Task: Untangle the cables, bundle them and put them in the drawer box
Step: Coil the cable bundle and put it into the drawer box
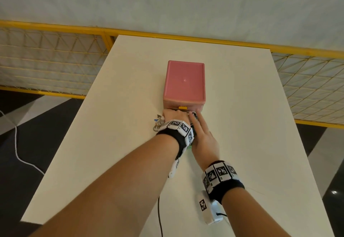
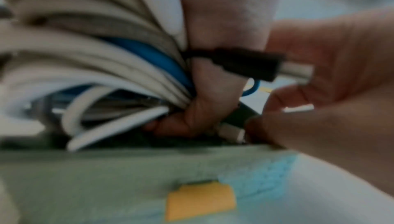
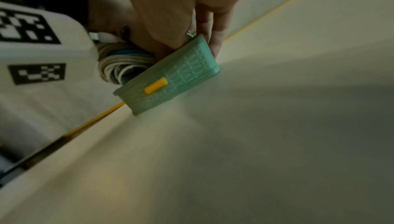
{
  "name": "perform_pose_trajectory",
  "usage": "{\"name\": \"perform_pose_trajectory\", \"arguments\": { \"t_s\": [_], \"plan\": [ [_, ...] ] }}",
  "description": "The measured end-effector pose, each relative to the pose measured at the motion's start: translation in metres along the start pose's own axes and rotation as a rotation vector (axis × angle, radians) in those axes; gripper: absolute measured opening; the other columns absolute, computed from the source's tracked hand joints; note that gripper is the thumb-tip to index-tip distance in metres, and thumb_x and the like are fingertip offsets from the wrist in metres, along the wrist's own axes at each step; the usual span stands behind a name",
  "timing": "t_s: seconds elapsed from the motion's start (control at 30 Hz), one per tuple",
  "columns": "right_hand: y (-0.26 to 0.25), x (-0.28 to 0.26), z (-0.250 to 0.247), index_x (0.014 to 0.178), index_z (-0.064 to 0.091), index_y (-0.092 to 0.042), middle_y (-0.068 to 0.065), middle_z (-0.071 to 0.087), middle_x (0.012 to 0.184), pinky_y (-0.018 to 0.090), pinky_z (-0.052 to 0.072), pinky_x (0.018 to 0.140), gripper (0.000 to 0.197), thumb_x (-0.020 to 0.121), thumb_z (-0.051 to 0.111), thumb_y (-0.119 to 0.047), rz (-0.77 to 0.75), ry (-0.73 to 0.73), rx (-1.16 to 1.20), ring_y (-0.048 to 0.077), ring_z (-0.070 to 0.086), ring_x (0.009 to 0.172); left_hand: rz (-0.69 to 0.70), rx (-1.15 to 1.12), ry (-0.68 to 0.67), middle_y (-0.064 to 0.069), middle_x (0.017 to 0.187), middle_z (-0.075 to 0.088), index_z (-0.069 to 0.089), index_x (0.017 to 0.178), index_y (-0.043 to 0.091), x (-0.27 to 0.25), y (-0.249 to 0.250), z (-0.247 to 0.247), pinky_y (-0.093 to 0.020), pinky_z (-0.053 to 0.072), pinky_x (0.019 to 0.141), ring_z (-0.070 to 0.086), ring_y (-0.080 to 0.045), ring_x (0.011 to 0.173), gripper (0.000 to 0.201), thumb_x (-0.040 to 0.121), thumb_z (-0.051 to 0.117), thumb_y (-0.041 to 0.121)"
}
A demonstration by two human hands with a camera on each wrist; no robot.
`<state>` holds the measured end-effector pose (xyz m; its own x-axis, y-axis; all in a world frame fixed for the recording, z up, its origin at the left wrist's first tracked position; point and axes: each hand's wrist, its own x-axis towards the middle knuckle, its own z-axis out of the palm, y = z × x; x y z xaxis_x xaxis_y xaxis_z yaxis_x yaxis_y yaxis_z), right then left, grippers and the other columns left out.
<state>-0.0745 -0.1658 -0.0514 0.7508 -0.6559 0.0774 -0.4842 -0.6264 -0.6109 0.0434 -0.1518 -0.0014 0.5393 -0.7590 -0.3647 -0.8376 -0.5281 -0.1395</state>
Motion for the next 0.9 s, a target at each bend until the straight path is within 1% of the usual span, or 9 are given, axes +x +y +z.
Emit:
{"name": "perform_pose_trajectory", "arguments": {
  "t_s": [0.17, 0.23, 0.33, 0.43, 0.6, 0.7, 0.77, 0.83, 0.9],
  "plan": [
    [-0.003, 0.002, -0.005, 0.151, 0.006, -0.030, -0.016, 0.000, 0.159, 0.036, 0.050, 0.087, 0.072, 0.093, 0.042, -0.008, 0.048, -0.173, -0.174, 0.024, 0.048, 0.118, 0.029, 0.072, -0.038, 0.010, 0.072, 0.059, 0.054, 0.072, 0.026, 0.002, -0.001, 0.007, -0.040, 0.035, 0.089, 0.059, -0.018, 0.080, 0.023, 0.092, 0.043, 0.028],
    [-0.006, 0.008, -0.008, 0.152, 0.004, -0.025, -0.011, 0.000, 0.160, 0.038, 0.050, 0.089, 0.074, 0.090, 0.040, -0.004, 0.054, -0.232, -0.204, 0.026, 0.048, 0.118, 0.112, 0.019, -0.065, 0.008, 0.068, 0.051, 0.046, 0.066, 0.023, 0.003, -0.012, 0.001, -0.036, 0.038, 0.085, 0.055, -0.017, 0.073, 0.028, 0.091, 0.048, 0.033],
    [-0.008, 0.017, -0.009, 0.152, 0.003, -0.024, -0.006, 0.003, 0.160, 0.040, 0.050, 0.088, 0.078, 0.087, 0.043, -0.004, 0.050, -0.313, -0.240, 0.028, 0.051, 0.116, 0.183, -0.019, -0.117, 0.007, 0.069, 0.055, 0.053, 0.072, 0.023, 0.001, -0.022, -0.002, -0.028, 0.039, 0.069, 0.048, -0.013, 0.060, 0.018, 0.086, 0.057, 0.034],
    [-0.008, 0.027, -0.012, 0.151, 0.001, -0.025, -0.006, -0.001, 0.160, 0.037, 0.050, 0.086, 0.082, 0.086, 0.045, -0.005, 0.042, -0.390, -0.254, 0.027, 0.054, 0.114, 0.147, 0.016, -0.062, 0.008, 0.077, 0.058, 0.058, 0.086, 0.026, 0.000, -0.016, 0.003, -0.028, 0.039, 0.067, 0.051, -0.016, 0.069, 0.009, 0.090, 0.054, 0.033],
    [-0.007, 0.009, -0.012, 0.152, 0.005, -0.016, 0.000, 0.001, 0.161, 0.036, 0.049, 0.088, 0.075, 0.088, 0.041, 0.001, 0.066, -0.307, -0.249, 0.027, 0.051, 0.111, -0.005, -0.040, -0.043, 0.005, 0.075, 0.055, 0.051, 0.071, 0.022, 0.011, -0.009, 0.006, -0.028, 0.040, 0.067, 0.054, -0.018, 0.073, 0.021, 0.091, 0.052, 0.028],
    [-0.008, 0.011, -0.011, 0.152, 0.002, -0.015, 0.003, 0.006, 0.161, 0.035, 0.049, 0.083, 0.076, 0.088, 0.043, -0.003, 0.027, -0.337, -0.351, 0.025, 0.051, 0.107, -0.036, -0.088, -0.025, 0.003, 0.080, 0.062, 0.054, 0.075, 0.021, 0.014, -0.009, 0.008, -0.028, 0.042, 0.065, 0.057, -0.019, 0.071, 0.021, 0.094, 0.047, 0.026],
    [-0.009, 0.025, -0.011, 0.151, -0.005, -0.016, 0.005, 0.022, 0.157, 0.036, 0.047, 0.076, 0.082, 0.088, 0.046, -0.009, 0.036, -0.420, -0.368, 0.027, 0.056, 0.104, -0.077, -0.100, -0.043, 0.001, 0.080, 0.057, 0.049, 0.076, 0.020, 0.016, -0.008, 0.007, -0.029, 0.040, 0.066, 0.053, -0.017, 0.072, 0.024, 0.097, 0.044, 0.028],
    [-0.007, 0.040, -0.011, 0.150, -0.011, -0.018, 0.011, 0.054, 0.133, 0.035, 0.044, 0.068, 0.087, 0.087, 0.049, -0.015, 0.060, -0.509, -0.360, 0.030, 0.062, 0.094, -0.134, -0.118, -0.048, 0.001, 0.079, 0.052, 0.049, 0.079, 0.021, 0.018, -0.005, 0.007, -0.029, 0.039, 0.068, 0.051, -0.018, 0.074, 0.021, 0.098, 0.044, 0.027],
    [-0.004, 0.045, -0.011, 0.150, -0.011, -0.019, 0.012, 0.065, 0.114, 0.033, 0.042, 0.064, 0.088, 0.087, 0.051, -0.021, 0.072, -0.524, -0.335, 0.033, 0.065, 0.088, -0.186, -0.132, -0.036, 0.003, 0.072, 0.049, 0.048, 0.071, 0.021, 0.021, -0.001, 0.009, -0.029, 0.037, 0.066, 0.051, -0.018, 0.073, 0.027, 0.098, 0.045, 0.024]
  ]
}}
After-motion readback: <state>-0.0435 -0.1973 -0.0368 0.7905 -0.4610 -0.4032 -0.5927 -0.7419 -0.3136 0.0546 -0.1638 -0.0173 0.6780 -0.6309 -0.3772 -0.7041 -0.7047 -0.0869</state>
